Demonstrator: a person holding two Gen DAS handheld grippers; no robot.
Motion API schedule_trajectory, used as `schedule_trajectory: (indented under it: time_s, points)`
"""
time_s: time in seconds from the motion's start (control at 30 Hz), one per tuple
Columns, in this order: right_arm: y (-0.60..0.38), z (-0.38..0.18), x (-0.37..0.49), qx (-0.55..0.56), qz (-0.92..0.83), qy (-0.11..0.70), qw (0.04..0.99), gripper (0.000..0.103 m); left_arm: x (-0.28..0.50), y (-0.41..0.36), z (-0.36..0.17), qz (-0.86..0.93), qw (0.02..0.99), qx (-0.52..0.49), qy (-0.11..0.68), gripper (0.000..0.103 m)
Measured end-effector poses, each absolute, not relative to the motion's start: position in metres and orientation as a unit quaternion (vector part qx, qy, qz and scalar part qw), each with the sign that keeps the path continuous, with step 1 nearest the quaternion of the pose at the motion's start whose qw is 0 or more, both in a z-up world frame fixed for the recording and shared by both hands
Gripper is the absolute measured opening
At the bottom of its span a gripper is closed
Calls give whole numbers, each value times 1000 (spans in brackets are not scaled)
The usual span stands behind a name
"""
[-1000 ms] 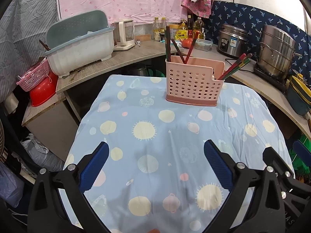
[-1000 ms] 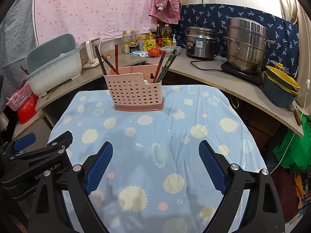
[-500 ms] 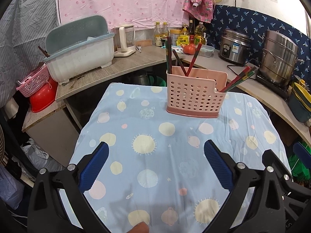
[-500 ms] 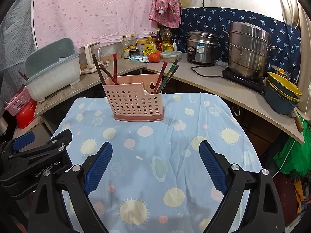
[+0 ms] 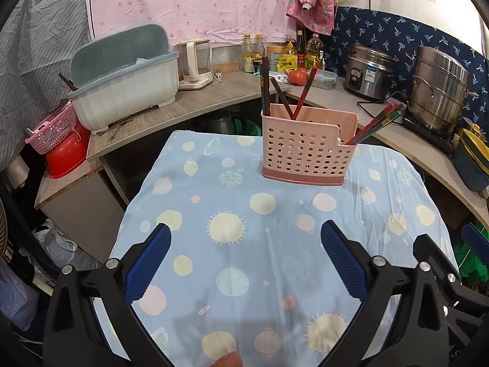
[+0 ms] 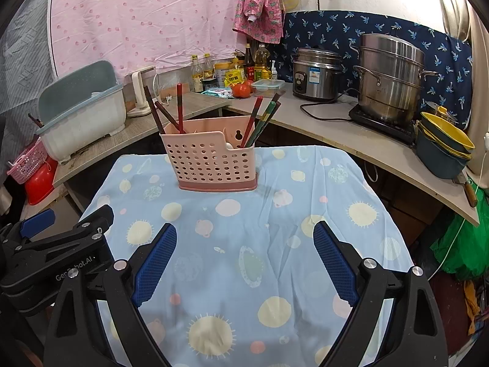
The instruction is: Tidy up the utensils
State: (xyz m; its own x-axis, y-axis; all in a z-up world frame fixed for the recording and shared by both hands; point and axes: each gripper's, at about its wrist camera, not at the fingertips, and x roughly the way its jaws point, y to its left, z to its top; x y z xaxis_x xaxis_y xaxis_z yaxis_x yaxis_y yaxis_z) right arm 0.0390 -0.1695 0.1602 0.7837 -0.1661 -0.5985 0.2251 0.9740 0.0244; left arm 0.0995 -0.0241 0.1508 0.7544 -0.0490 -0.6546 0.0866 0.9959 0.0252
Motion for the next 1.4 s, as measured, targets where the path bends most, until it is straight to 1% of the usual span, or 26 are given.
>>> schedule_trajectory:
  time_s: [0.8,1.4]
  points:
    - [-171,170,46,48,-107,301,946,87,105,-27,163,-37,942,37,332,94]
    - [-171,172,46,48,-107,301,946,87,107,-30,166,-40,941,39,334,94]
